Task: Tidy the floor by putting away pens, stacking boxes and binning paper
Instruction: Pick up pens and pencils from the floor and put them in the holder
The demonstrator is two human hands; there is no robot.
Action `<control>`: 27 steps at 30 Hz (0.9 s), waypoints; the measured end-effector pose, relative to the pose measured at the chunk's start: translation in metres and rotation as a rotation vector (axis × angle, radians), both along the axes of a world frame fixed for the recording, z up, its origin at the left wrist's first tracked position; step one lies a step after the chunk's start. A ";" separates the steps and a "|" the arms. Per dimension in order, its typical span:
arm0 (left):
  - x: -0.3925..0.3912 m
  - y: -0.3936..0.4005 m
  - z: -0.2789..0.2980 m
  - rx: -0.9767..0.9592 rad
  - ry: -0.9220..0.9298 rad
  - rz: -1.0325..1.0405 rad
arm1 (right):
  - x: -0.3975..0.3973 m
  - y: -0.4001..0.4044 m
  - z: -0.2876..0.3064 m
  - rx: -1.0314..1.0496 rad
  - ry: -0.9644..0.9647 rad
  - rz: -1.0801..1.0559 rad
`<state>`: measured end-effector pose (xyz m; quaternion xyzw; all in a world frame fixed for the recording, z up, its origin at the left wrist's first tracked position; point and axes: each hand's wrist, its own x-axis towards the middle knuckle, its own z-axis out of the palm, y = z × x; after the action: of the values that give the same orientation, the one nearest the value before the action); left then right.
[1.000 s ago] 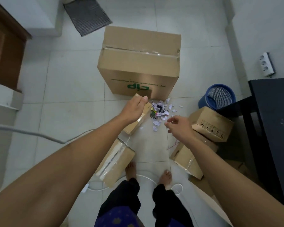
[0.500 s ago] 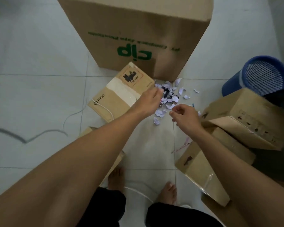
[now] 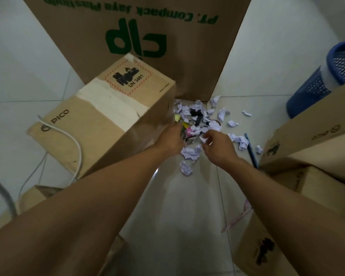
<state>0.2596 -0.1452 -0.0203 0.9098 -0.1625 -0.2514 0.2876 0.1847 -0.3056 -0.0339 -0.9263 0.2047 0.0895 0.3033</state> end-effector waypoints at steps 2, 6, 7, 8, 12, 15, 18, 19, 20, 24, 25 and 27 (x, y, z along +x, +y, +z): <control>0.007 0.004 -0.024 0.023 -0.033 -0.030 | -0.003 -0.006 -0.017 -0.106 -0.072 0.074; 0.017 0.011 -0.055 0.103 -0.071 -0.117 | 0.004 -0.028 -0.030 -0.322 -0.114 0.222; 0.018 0.008 -0.054 0.111 -0.062 -0.147 | 0.008 -0.032 -0.027 -0.337 -0.122 0.207; 0.020 0.003 -0.052 0.121 -0.053 -0.193 | 0.013 -0.035 -0.024 -0.355 -0.134 0.183; 0.020 -0.008 -0.063 0.171 -0.115 -0.292 | 0.025 -0.018 -0.025 -0.410 -0.156 0.237; 0.021 -0.001 -0.070 0.156 -0.247 -0.299 | 0.030 -0.012 -0.038 -0.326 0.019 0.399; 0.028 0.005 -0.069 0.103 -0.324 -0.282 | 0.034 -0.016 -0.051 -0.319 0.017 0.479; 0.030 0.006 -0.069 0.079 -0.336 -0.278 | 0.032 -0.016 -0.054 -0.326 -0.032 0.478; 0.030 0.006 -0.069 0.072 -0.333 -0.273 | 0.029 -0.017 -0.056 -0.318 -0.069 0.469; 0.026 -0.002 -0.063 0.133 -0.320 -0.225 | 0.009 -0.023 -0.057 -0.314 -0.143 0.440; 0.026 -0.004 -0.061 0.146 -0.308 -0.187 | 0.004 -0.027 -0.057 -0.330 -0.159 0.442; 0.028 -0.007 -0.059 0.148 -0.277 -0.112 | -0.004 -0.033 -0.056 -0.351 -0.166 0.455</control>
<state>0.2877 -0.1523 -0.0792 0.9440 -0.2320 -0.1504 0.1801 0.1806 -0.3384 -0.0895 -0.9908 -0.0217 0.0423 0.1265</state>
